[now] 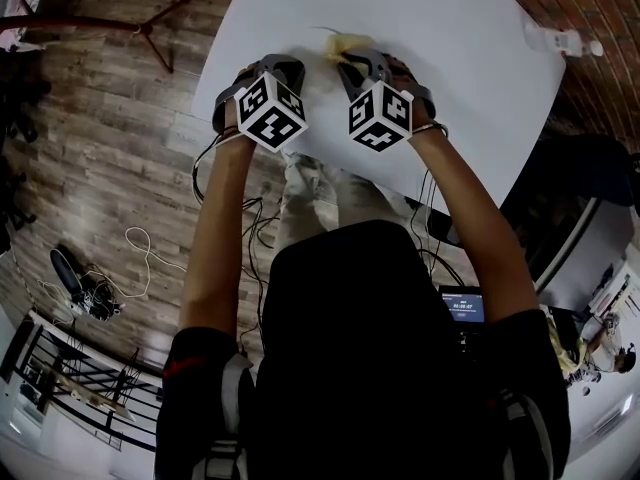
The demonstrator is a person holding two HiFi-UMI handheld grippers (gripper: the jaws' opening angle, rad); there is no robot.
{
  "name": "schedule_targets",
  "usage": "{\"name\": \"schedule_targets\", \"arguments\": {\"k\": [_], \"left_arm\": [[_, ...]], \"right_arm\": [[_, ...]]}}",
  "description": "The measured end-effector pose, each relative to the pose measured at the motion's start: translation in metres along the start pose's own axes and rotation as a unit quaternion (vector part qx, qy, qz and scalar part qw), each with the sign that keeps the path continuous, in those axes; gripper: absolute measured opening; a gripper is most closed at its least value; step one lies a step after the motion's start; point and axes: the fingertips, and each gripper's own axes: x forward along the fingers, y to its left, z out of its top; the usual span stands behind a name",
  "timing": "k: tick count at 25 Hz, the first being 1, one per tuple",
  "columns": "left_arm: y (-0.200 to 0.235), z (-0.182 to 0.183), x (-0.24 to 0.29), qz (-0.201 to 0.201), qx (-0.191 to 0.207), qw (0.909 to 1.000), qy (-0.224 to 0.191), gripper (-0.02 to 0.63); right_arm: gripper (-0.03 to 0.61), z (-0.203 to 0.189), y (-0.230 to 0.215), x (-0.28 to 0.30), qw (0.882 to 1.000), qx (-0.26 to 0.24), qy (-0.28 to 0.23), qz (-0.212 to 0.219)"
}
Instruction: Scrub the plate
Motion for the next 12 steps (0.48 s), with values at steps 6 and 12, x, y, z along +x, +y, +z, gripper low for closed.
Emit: {"name": "schedule_targets", "arguments": {"k": [6,12], "left_arm": [[0.0,0.001,0.0,0.01,-0.017,0.9998,-0.006,0.018],[0.0,0.001,0.0,0.01,-0.02,0.9997,-0.005,0.018]], "right_arm": [[0.057,-0.003,0.004,-0.003,1.0,0.005,-0.001,0.007],[0.057,-0.007,0.015,-0.01,1.0,0.013,0.0,0.018]]}}
